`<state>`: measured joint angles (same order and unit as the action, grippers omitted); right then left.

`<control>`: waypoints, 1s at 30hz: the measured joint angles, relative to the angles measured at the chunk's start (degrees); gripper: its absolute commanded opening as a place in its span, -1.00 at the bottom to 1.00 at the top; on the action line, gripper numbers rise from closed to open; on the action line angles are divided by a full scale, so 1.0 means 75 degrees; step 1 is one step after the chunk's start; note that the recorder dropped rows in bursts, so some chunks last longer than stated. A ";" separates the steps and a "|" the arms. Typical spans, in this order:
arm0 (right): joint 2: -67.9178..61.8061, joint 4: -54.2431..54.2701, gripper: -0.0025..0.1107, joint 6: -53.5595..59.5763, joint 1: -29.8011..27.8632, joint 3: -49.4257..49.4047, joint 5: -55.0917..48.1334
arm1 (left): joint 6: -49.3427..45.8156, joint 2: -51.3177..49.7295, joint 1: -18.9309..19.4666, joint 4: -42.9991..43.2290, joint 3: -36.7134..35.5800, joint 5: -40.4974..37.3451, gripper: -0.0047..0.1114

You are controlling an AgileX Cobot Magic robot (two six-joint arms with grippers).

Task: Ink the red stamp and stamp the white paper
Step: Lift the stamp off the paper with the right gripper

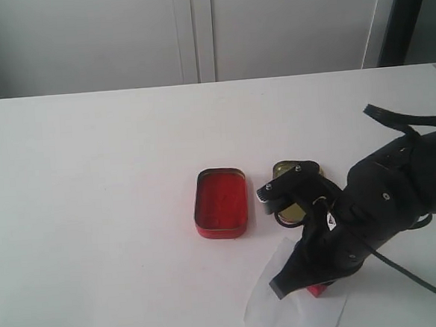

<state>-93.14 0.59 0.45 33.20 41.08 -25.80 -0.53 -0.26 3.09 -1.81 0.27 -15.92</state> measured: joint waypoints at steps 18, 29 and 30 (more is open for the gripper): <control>0.0189 -0.0010 -0.96 -0.0060 0.0000 -0.0086 -0.0188 | 0.0000 0.0000 0.0000 0.0000 0.0000 0.0000 -0.92; 0.0189 -0.0030 -0.96 -0.0060 0.0000 -0.0009 -0.0120 | 0.0000 0.0000 0.0000 0.0000 0.0000 0.0000 -0.92; 0.0189 -0.0030 -0.96 -0.0060 0.0000 -0.0009 -0.0120 | 0.0000 0.0000 0.0000 0.0000 0.0000 0.0000 -0.92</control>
<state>-91.72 0.37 0.00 33.20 41.01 -26.70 -0.53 -0.26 3.09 -1.81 0.27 -15.92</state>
